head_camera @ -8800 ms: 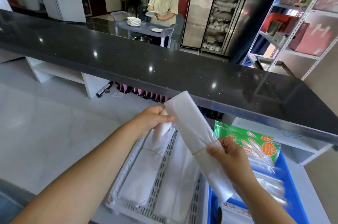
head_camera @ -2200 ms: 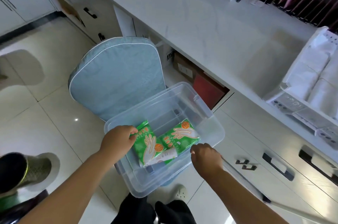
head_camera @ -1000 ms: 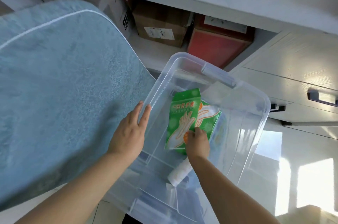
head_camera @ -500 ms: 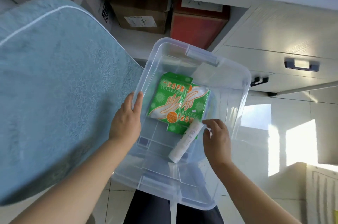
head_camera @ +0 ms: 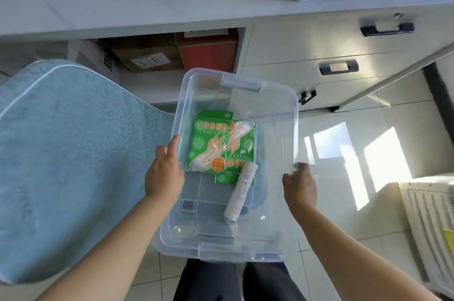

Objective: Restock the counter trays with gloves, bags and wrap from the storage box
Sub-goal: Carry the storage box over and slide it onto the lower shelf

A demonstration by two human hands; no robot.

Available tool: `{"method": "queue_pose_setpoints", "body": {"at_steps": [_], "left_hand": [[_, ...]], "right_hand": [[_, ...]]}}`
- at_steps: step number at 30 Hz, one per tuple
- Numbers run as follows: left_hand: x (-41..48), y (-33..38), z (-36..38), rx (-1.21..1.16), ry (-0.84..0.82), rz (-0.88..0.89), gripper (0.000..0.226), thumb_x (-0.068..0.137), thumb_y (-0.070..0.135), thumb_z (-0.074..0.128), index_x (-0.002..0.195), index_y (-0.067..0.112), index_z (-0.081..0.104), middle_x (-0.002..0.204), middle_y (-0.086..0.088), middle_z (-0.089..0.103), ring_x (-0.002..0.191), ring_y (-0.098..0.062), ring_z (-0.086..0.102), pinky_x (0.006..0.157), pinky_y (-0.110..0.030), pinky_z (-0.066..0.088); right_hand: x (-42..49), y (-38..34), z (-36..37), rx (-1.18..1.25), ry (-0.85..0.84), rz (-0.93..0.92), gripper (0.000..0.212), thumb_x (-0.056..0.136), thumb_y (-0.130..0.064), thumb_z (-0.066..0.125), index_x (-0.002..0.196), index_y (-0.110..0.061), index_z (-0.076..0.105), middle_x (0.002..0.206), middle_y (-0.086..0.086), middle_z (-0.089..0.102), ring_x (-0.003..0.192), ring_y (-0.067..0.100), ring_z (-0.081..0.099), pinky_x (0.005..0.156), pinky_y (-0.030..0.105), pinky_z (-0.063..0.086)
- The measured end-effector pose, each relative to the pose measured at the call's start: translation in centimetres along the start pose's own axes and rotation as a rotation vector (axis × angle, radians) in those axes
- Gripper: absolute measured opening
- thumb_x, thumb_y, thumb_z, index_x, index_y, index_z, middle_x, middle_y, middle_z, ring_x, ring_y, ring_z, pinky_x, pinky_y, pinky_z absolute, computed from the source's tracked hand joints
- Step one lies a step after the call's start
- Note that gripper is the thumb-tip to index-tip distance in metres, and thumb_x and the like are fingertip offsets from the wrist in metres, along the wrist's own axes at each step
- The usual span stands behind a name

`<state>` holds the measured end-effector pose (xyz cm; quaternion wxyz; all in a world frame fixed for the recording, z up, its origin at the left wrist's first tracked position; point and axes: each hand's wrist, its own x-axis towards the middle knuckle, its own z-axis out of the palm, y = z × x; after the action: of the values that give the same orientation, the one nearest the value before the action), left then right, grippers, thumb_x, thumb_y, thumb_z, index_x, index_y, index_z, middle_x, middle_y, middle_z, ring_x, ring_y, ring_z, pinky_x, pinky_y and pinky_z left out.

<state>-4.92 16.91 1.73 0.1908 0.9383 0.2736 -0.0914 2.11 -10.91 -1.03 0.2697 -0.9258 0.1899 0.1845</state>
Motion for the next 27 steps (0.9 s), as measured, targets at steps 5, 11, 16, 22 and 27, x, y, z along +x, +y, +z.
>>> {"method": "queue_pose_setpoints", "body": {"at_steps": [5,11,16,22,27], "left_hand": [[-2.0,6.5,-0.1,-0.051,-0.014,0.075,0.064,0.081,0.0,0.051,0.138,0.022,0.032,0.113,-0.02,0.05,0.083,-0.042,0.059,0.059,-0.041,0.041],[-6.4,17.9,1.6,-0.078,-0.125,0.22,0.065,0.082,0.002,0.047,0.14,0.025,0.027,0.126,-0.014,0.048,0.102,-0.037,0.056,0.075,-0.043,0.047],[-10.5,29.0,4.0,-0.086,-0.191,0.293,0.066,0.082,0.003,0.045,0.141,0.02,0.022,0.137,-0.016,0.042,0.114,-0.037,0.05,0.088,-0.043,0.044],[-14.7,41.8,6.1,-0.032,-0.204,0.381,0.052,0.08,0.004,0.052,0.127,0.007,0.033,0.126,-0.022,0.049,0.109,-0.04,0.053,0.085,-0.043,0.043],[-15.9,50.9,6.8,-0.056,-0.236,0.458,0.025,0.076,0.009,0.057,0.098,0.005,0.045,0.097,-0.019,0.06,0.089,-0.036,0.057,0.074,-0.039,0.047]], "right_hand": [[-0.2,5.3,-6.3,0.088,0.08,0.014,0.033,0.082,-0.013,0.055,0.114,-0.012,0.05,0.061,-0.004,0.052,0.071,0.027,0.051,0.063,0.031,0.036],[-0.6,14.4,-15.8,0.19,0.216,0.108,0.033,0.08,-0.01,0.056,0.113,-0.011,0.053,0.057,-0.002,0.052,0.059,0.019,0.048,0.053,0.03,0.035],[0.9,22.6,-24.9,0.298,0.283,0.139,0.029,0.078,-0.008,0.056,0.107,-0.011,0.056,0.056,-0.001,0.048,0.056,0.019,0.047,0.054,0.03,0.037],[2.5,30.4,-35.5,0.337,0.366,0.169,0.028,0.078,-0.01,0.06,0.105,-0.012,0.056,0.064,-0.001,0.051,0.059,0.015,0.048,0.053,0.03,0.037],[4.0,34.5,-42.7,0.357,0.46,0.216,0.026,0.076,-0.01,0.061,0.102,-0.009,0.059,0.066,-0.001,0.052,0.069,0.024,0.053,0.061,0.035,0.041]]}}
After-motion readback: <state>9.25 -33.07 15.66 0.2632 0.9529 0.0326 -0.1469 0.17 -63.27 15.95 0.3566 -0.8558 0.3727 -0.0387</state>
